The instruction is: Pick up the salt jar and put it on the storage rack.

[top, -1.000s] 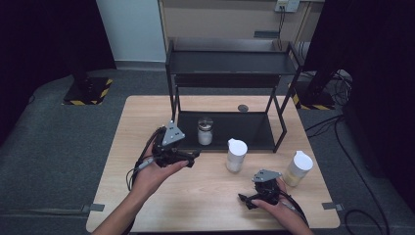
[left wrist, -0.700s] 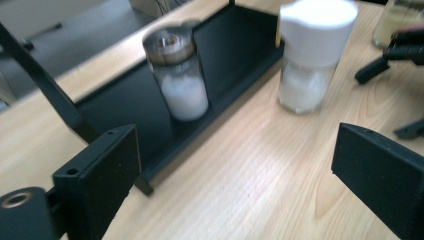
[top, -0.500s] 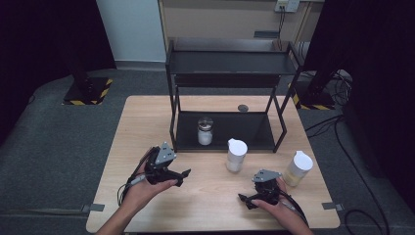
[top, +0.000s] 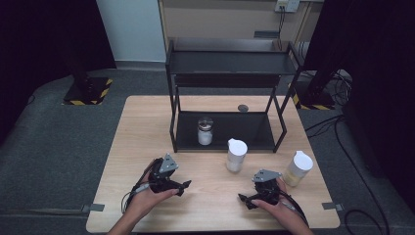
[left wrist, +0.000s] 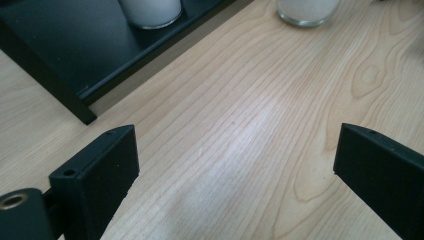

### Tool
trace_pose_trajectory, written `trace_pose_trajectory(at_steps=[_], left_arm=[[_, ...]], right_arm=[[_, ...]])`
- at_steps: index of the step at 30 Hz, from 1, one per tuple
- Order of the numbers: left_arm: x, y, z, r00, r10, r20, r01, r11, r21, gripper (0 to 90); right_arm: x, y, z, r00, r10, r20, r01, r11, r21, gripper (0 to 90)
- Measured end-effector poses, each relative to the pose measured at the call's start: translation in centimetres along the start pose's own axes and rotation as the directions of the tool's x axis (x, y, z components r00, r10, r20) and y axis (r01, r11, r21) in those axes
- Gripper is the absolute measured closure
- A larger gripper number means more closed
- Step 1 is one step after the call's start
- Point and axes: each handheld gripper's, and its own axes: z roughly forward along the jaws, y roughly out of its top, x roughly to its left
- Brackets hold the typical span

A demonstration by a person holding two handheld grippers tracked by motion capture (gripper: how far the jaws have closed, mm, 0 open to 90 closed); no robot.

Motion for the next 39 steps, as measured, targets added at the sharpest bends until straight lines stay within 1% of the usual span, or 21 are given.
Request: trace_pose_trajectory(at_steps=[2,8,14,24,28,30,33,39], left_arm=[[0.2,-0.3,0.1,0.9999,-0.014,-0.002,0.014,0.9999,-0.001,3.3],[0.3,-0.8,0.3,0.9992,-0.033,-0.021,0.033,0.9994,-0.005,3.5],[0.7,-1.3,0.7,0.9974,-0.060,-0.041,0.060,0.9981,0.011,3.6],[1.3,-2.1,1.0,0.9935,-0.094,-0.064,0.096,0.9948,0.032,3.5],[1.3,-2.1,1.4,0.9932,-0.093,-0.070,0.098,0.9932,0.063,3.5],[1.4,-2.1,1.7,0.9919,-0.104,-0.072,0.110,0.9912,0.074,3.6],[1.5,-2.4,1.9,0.9908,-0.111,-0.077,0.116,0.9911,0.065,1.9],[1.5,-2.3,2.0,0.9902,-0.112,-0.083,0.118,0.9903,0.073,0.0]], right_arm=[[0.0,0.0,0.0,1.0000,0.000,0.000,0.000,1.000,0.000,0.8],[0.0,0.0,0.0,1.0000,0.000,0.000,0.000,1.000,0.000,0.8],[0.0,0.0,0.0,1.0000,0.000,0.000,0.000,1.000,0.000,0.8],[0.0,0.0,0.0,1.0000,-0.003,-0.001,0.003,1.000,0.000,0.8],[-0.1,0.2,0.2,1.0000,-0.002,-0.002,0.002,1.000,-0.001,0.8],[-0.1,0.2,0.2,1.0000,-0.003,-0.002,0.003,1.000,-0.001,0.8],[-0.1,0.2,0.2,1.0000,-0.002,-0.002,0.002,1.000,-0.001,0.8],[0.0,0.2,0.2,1.0000,-0.002,-0.001,0.002,1.000,-0.001,0.8]])
